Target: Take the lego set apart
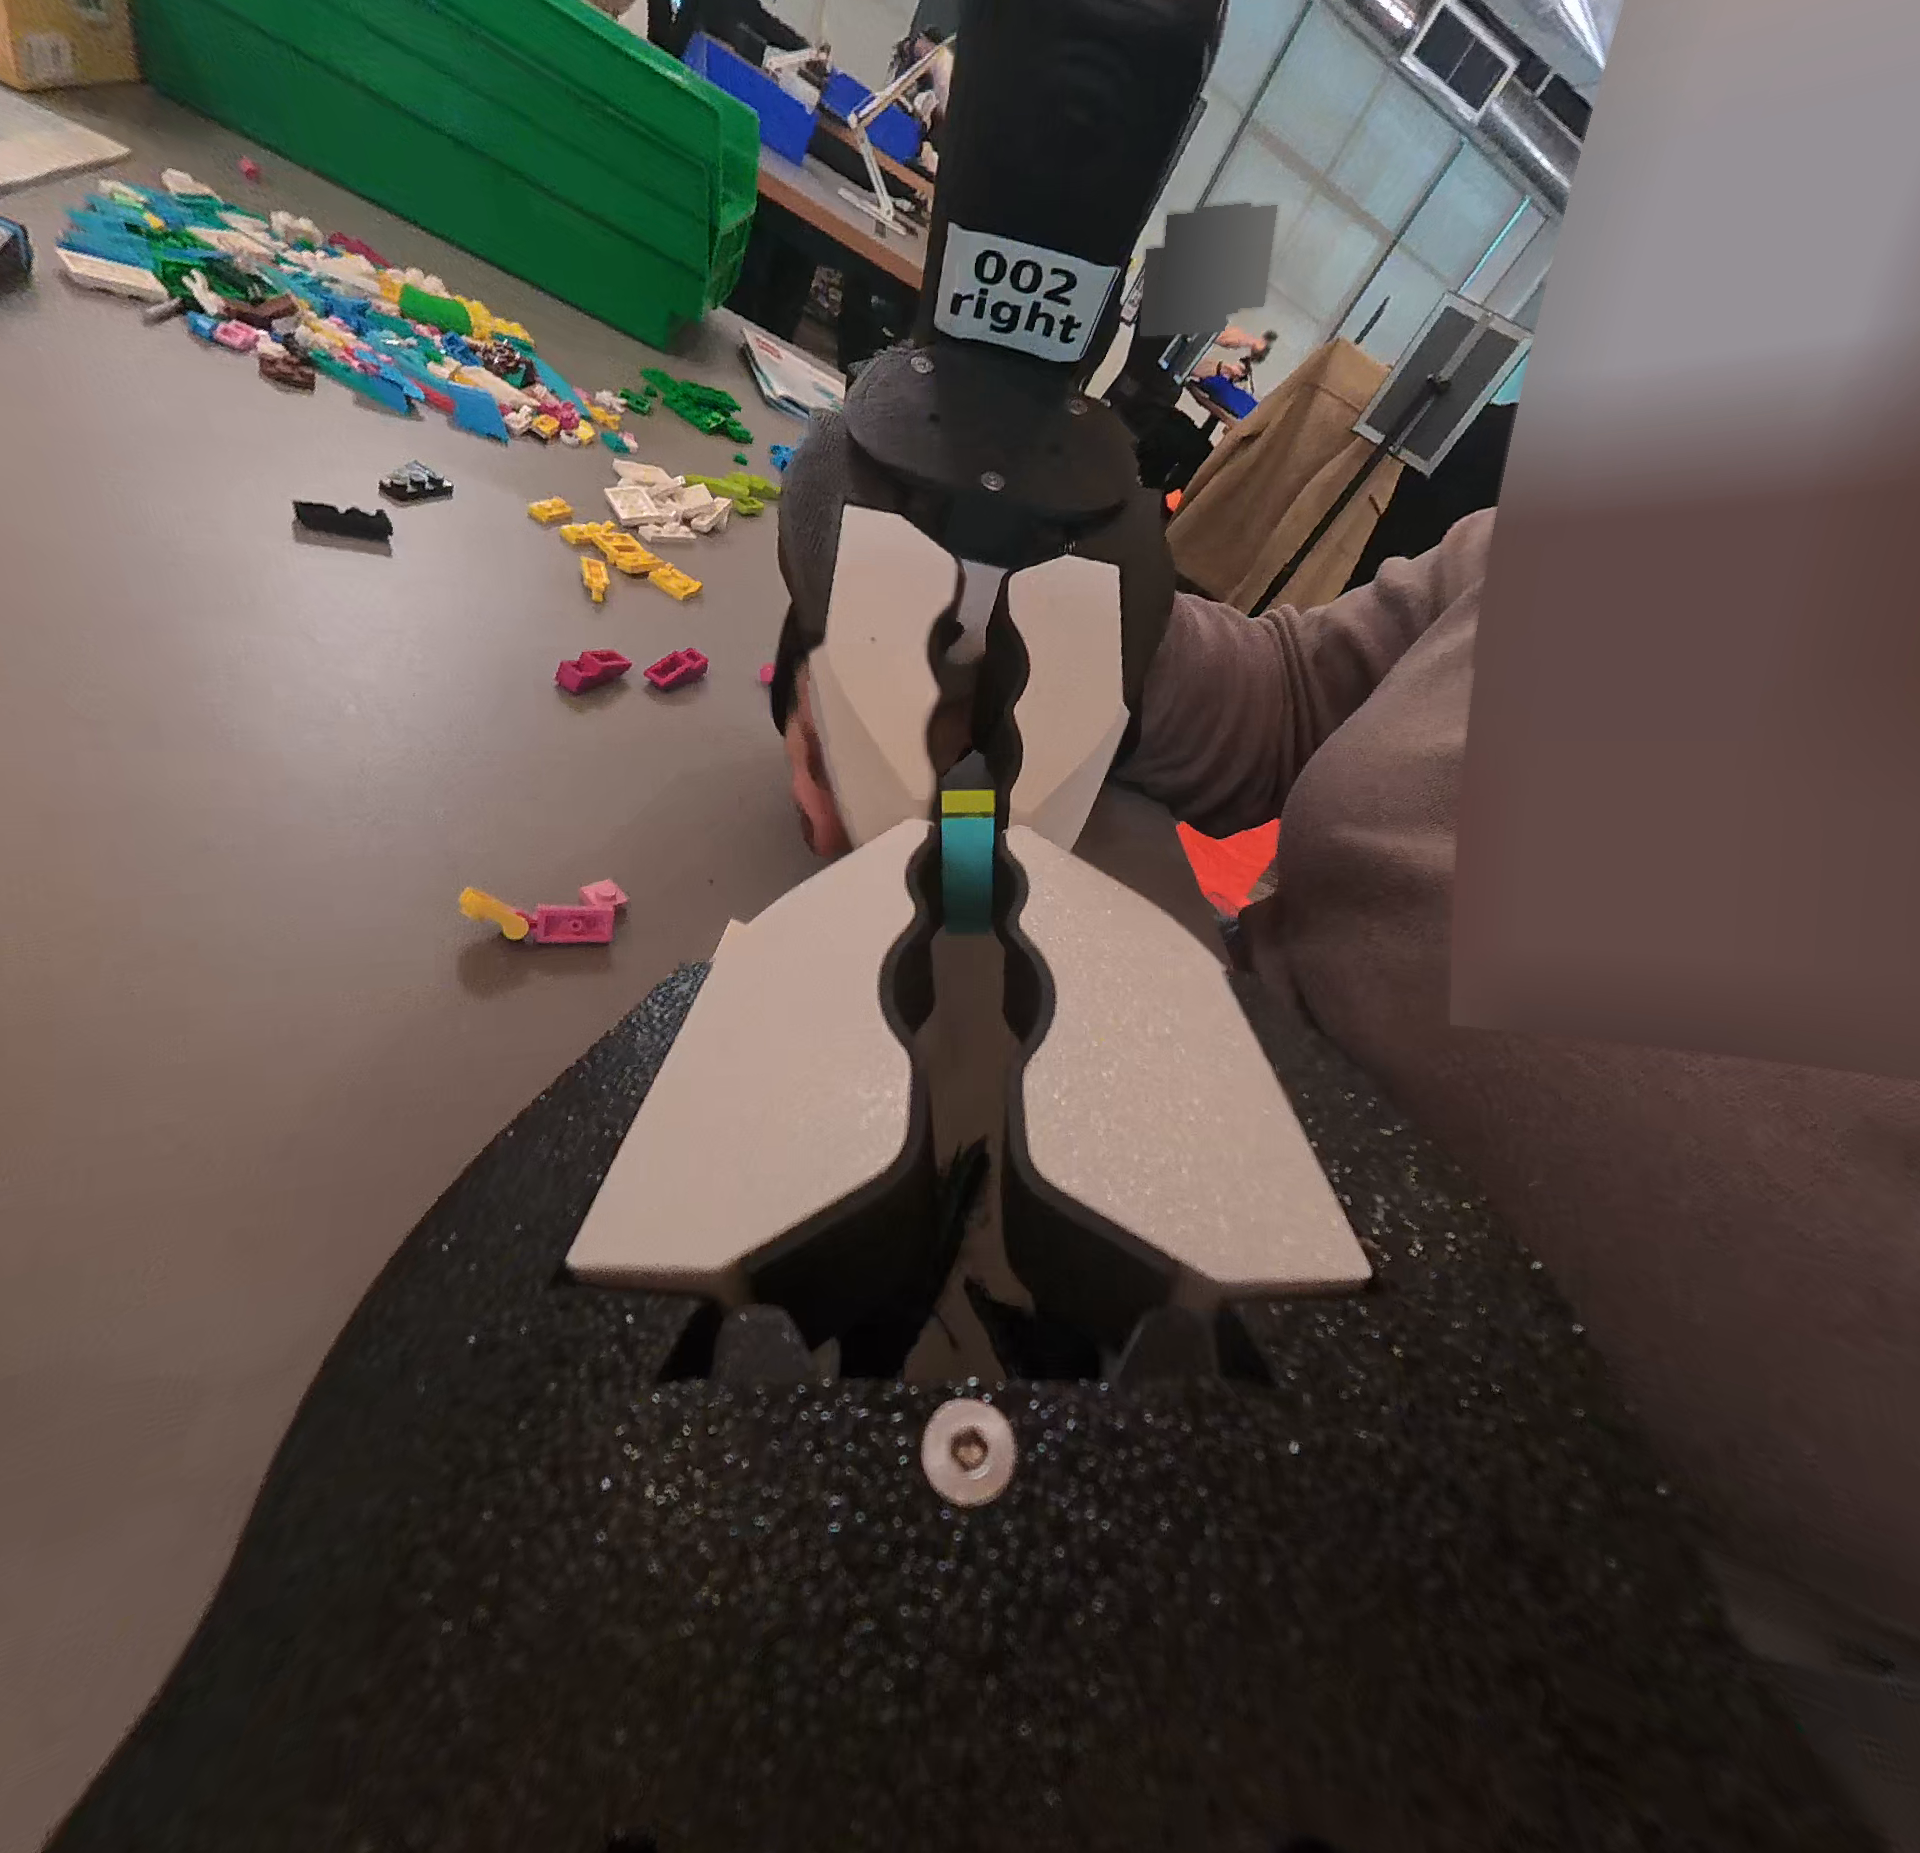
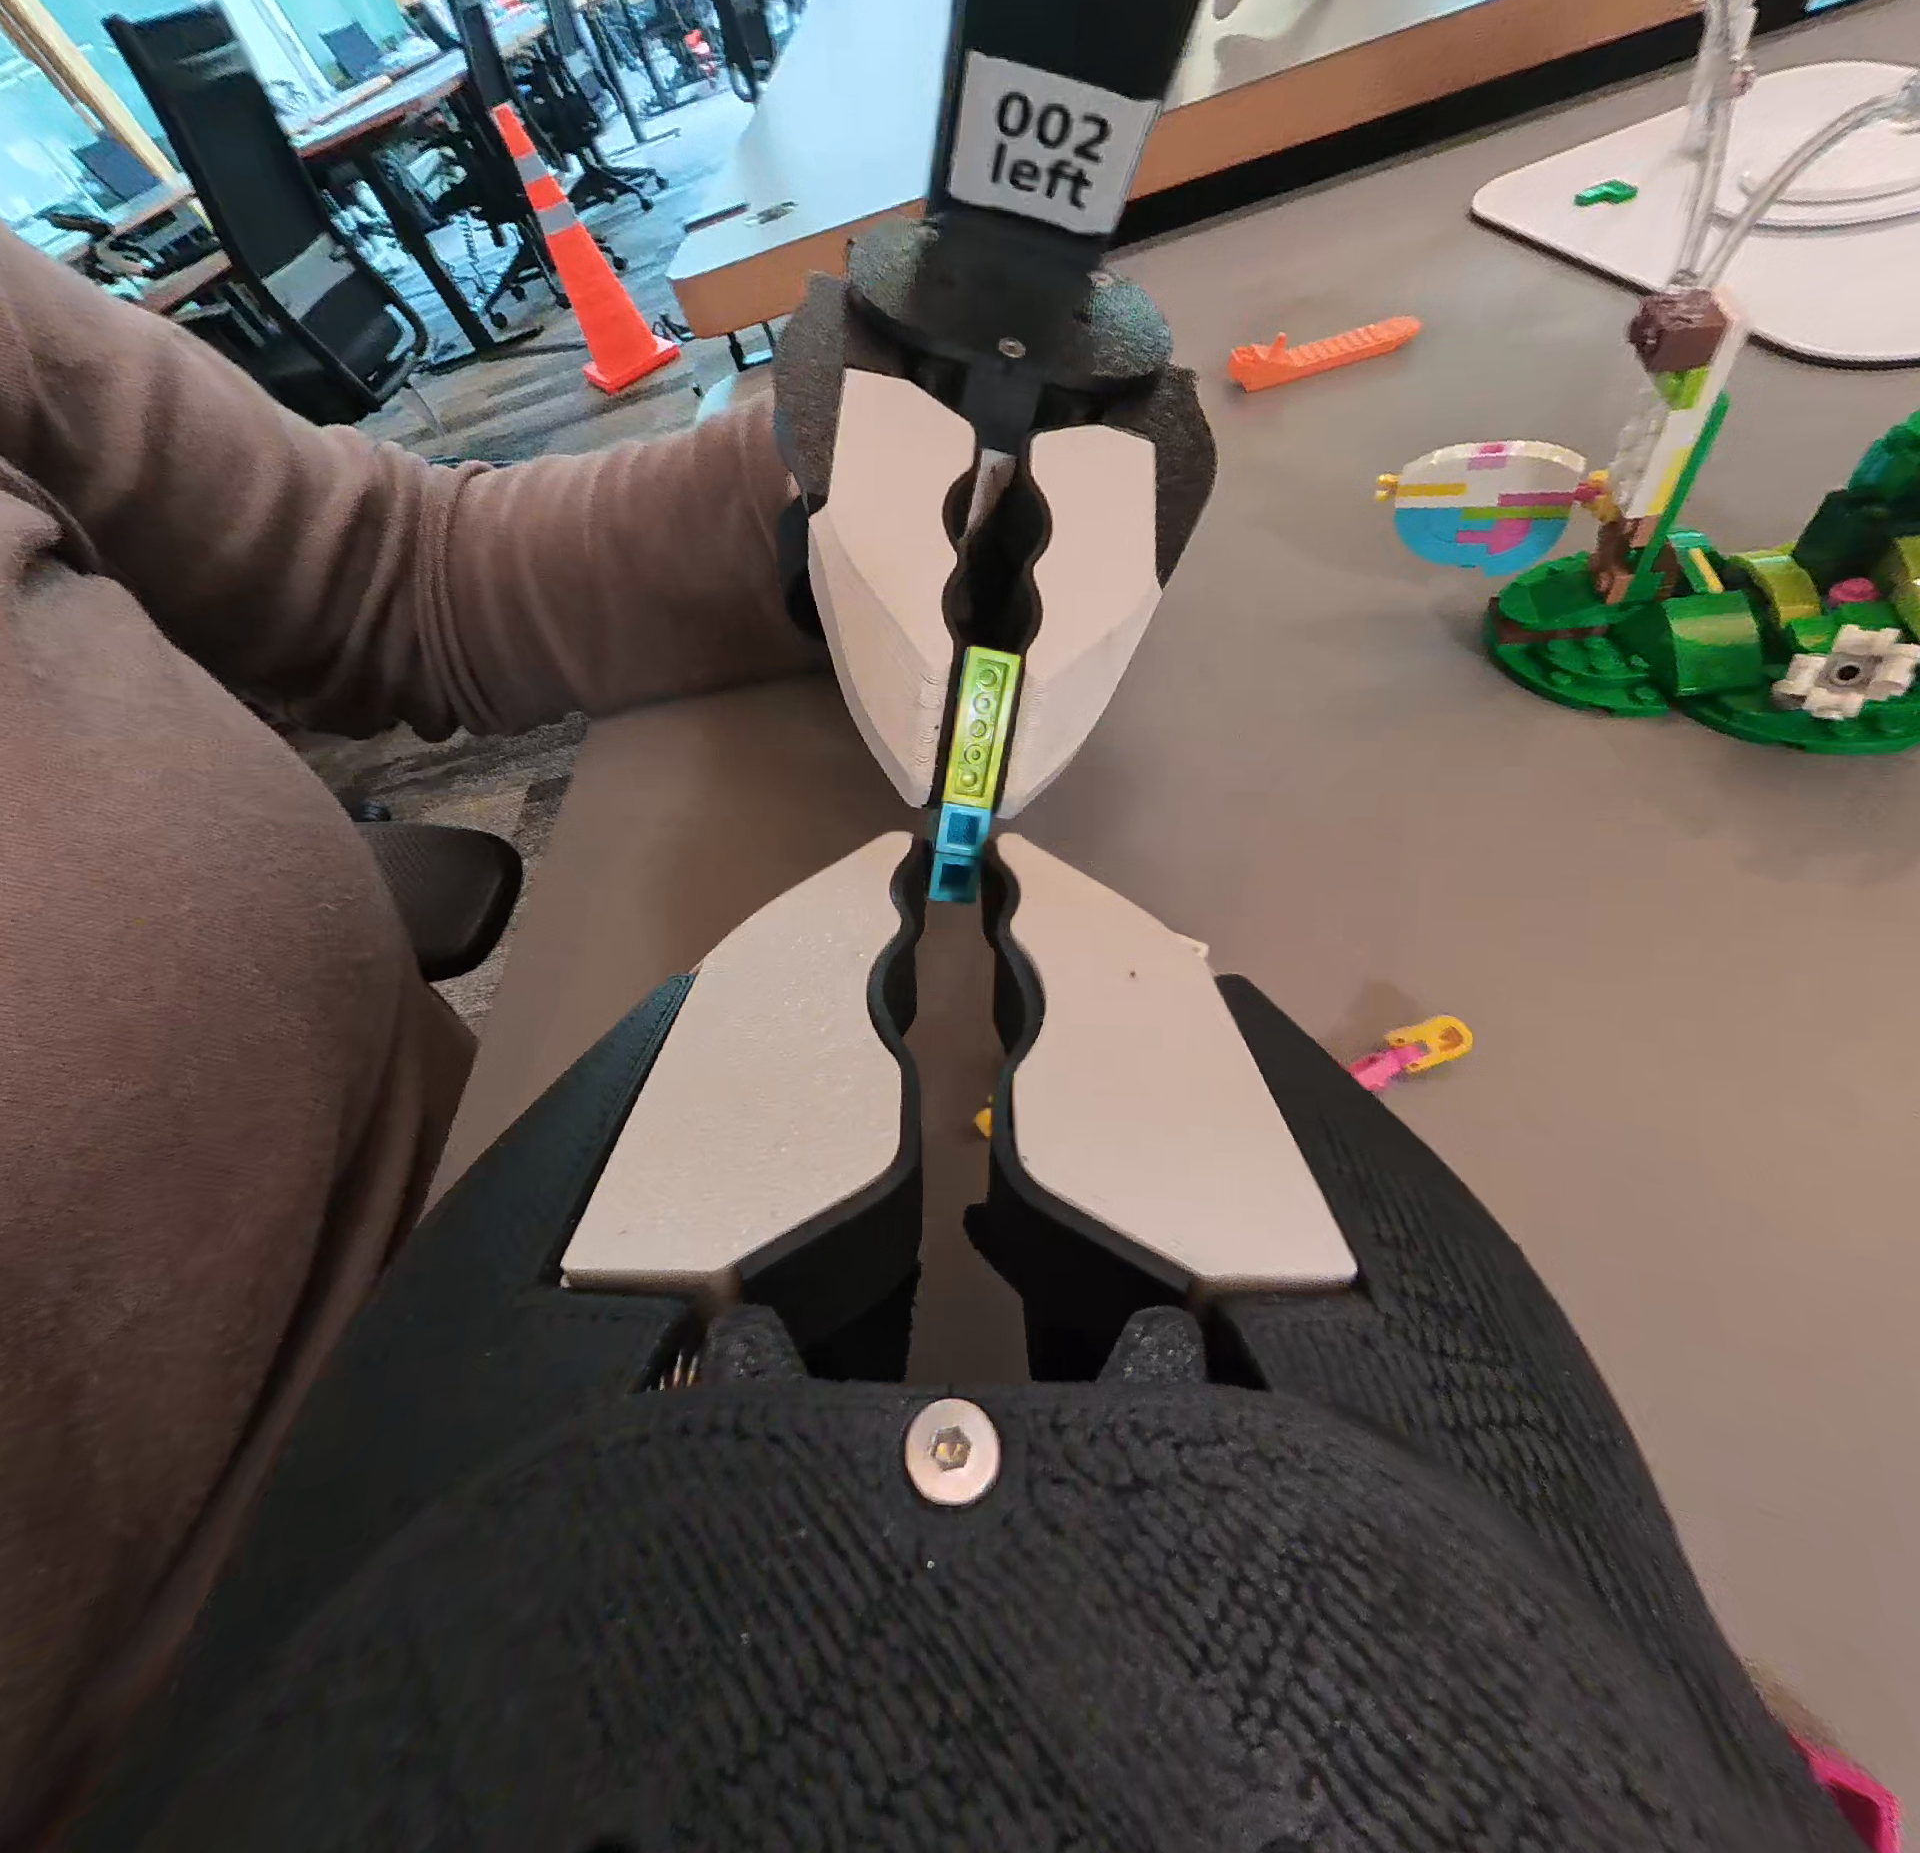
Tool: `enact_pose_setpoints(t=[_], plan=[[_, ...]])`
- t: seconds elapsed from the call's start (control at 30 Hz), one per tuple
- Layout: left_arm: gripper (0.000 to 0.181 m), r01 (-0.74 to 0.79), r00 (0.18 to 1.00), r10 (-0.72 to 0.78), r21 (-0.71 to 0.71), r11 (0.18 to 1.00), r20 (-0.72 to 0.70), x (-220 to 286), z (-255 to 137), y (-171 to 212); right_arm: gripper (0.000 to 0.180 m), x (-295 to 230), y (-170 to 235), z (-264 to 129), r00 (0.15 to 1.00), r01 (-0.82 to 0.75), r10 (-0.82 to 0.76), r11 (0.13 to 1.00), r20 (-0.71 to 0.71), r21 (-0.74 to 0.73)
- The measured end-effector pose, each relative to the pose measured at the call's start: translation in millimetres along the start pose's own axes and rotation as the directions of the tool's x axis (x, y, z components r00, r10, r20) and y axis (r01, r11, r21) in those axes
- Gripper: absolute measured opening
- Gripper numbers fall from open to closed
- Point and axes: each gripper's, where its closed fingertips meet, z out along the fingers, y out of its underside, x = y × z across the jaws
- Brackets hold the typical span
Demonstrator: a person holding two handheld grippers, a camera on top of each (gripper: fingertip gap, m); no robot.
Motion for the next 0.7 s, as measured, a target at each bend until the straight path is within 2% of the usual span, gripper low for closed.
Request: enact_pose_setpoints(t=[0.1,0.17,0.23,0.33,0.43,0.5,0.57,0.63,0.7], plan=[[0.008,-0.025,1.0,0.024,0.025,0.999,0.011,0,1,-3,0.007,2,-1,-2,0.999,0.04,-0.04,0.999,-0.027,-0.001],[0.021,-0.077,0.988,0.076,0.001,0.997,0.135,-14,2,-3,0.007,12,2,-6,0.987,0.106,-0.11,0.993,-0.113,-0.043],[0.034,-0.218,0.934,0.228,-0.068,0.974,0.274,-26,-1,-3,0.006,20,7,-8,0.963,0.172,-0.191,0.979,-0.189,-0.112],[0.035,-0.405,0.81,0.445,-0.185,0.896,0.383,-33,-4,-4,0.006,32,19,-10,0.904,0.261,-0.331,0.929,-0.271,-0.263],[0.03,-0.489,0.712,0.587,-0.329,0.808,0.385,-37,-2,6,0.006,36,28,-9,0.846,0.324,-0.448,0.863,-0.29,-0.388],[0.024,-0.504,0.68,0.637,-0.4,0.765,0.363,-39,1,15,0.006,36,31,-9,0.82,0.346,-0.495,0.829,-0.289,-0.44],[0.015,-0.514,0.666,0.663,-0.433,0.74,0.343,-39,5,20,0.006,38,33,-9,0.798,0.356,-0.526,0.805,-0.293,-0.475],[0.015,-0.517,0.664,0.672,-0.448,0.729,0.329,-39,6,23,0.006,39,35,-10,0.79,0.361,-0.54,0.793,-0.291,-0.491],[0.009,-0.497,0.69,0.65,-0.444,0.745,0.318,-37,6,23,0.007,39,33,-11,0.764,0.394,-0.575,0.774,-0.292,-0.496]])
